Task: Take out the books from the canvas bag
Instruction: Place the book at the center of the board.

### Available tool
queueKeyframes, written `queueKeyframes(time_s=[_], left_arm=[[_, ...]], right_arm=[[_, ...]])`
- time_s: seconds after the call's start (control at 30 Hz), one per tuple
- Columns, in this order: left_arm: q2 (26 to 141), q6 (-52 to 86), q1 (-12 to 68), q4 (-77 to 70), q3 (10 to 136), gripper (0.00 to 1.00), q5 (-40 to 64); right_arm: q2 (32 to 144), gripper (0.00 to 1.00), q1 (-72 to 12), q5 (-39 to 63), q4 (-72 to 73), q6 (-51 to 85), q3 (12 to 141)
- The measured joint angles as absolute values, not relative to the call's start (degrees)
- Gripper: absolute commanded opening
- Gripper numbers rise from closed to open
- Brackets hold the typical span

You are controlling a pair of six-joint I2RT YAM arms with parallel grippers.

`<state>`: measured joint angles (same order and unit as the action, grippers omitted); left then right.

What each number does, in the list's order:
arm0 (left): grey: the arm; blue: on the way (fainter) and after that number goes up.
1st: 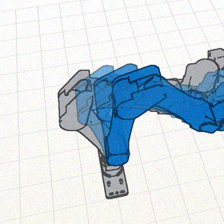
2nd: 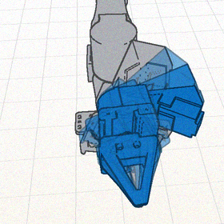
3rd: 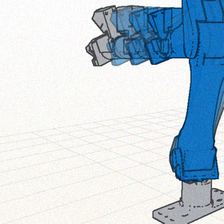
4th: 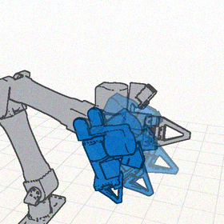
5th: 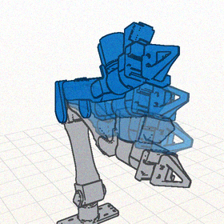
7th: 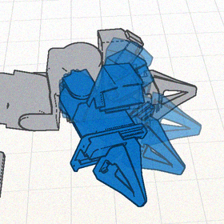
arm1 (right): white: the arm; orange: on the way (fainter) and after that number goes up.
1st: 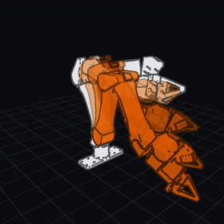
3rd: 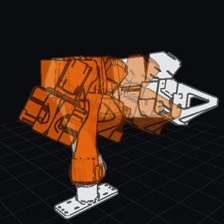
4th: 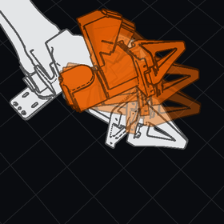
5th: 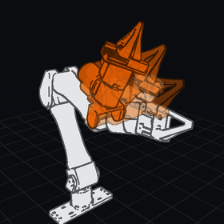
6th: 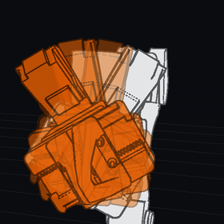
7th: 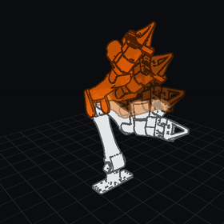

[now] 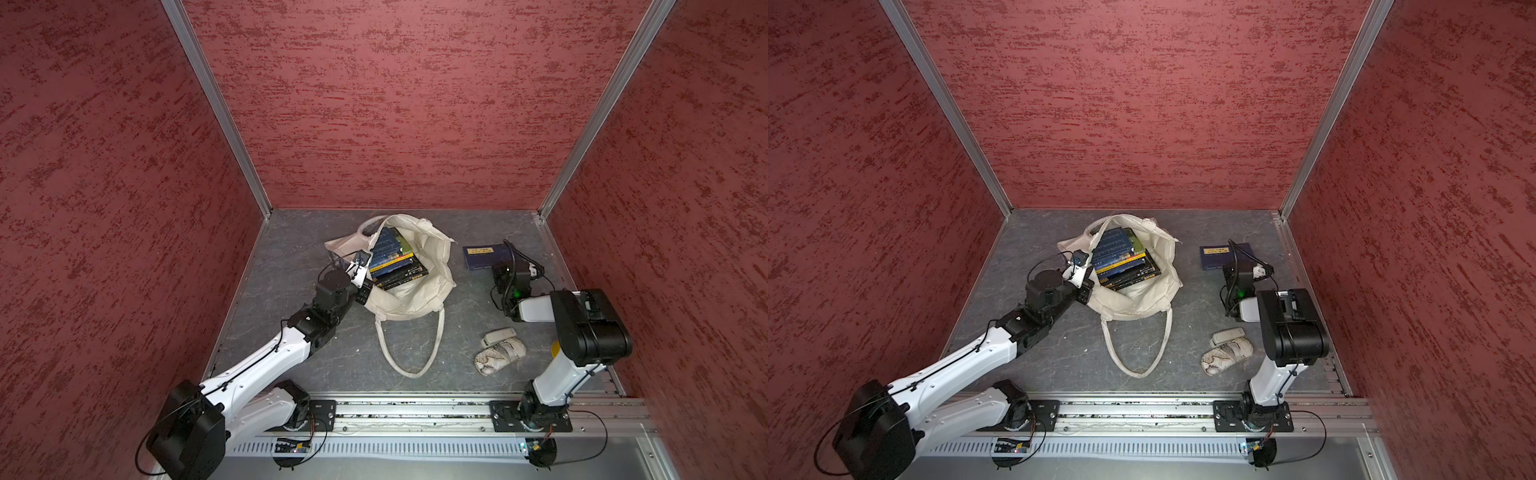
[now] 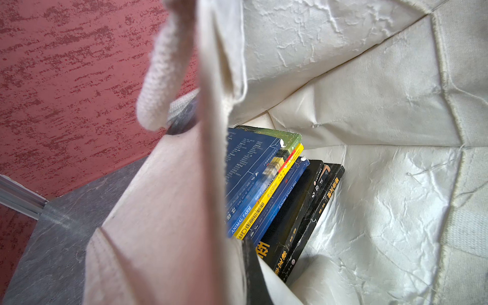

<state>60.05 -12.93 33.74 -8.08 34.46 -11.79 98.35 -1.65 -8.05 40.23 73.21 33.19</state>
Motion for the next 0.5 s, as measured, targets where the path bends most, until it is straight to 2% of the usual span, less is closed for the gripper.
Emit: queueKeyframes(time_s=[0.2, 0.3, 0.5], left_arm=[[60.05, -12.97, 33.78, -8.1, 34.39, 0.0, -11.86], [59.99, -12.95, 33.78, -8.21, 34.24, 0.0, -11.9], [59.55, -12.36, 33.78, -9.02, 33.52, 0.0, -11.66]], right_arm=[[92.77, 0.65, -1.54, -7.97, 38.52, 73.03, 30.87], [88.88, 0.99, -1.48, -7.57, 38.04, 72.69, 29.26], [82.26, 0.99, -1.39, -3.18, 32.84, 69.43, 28.97]])
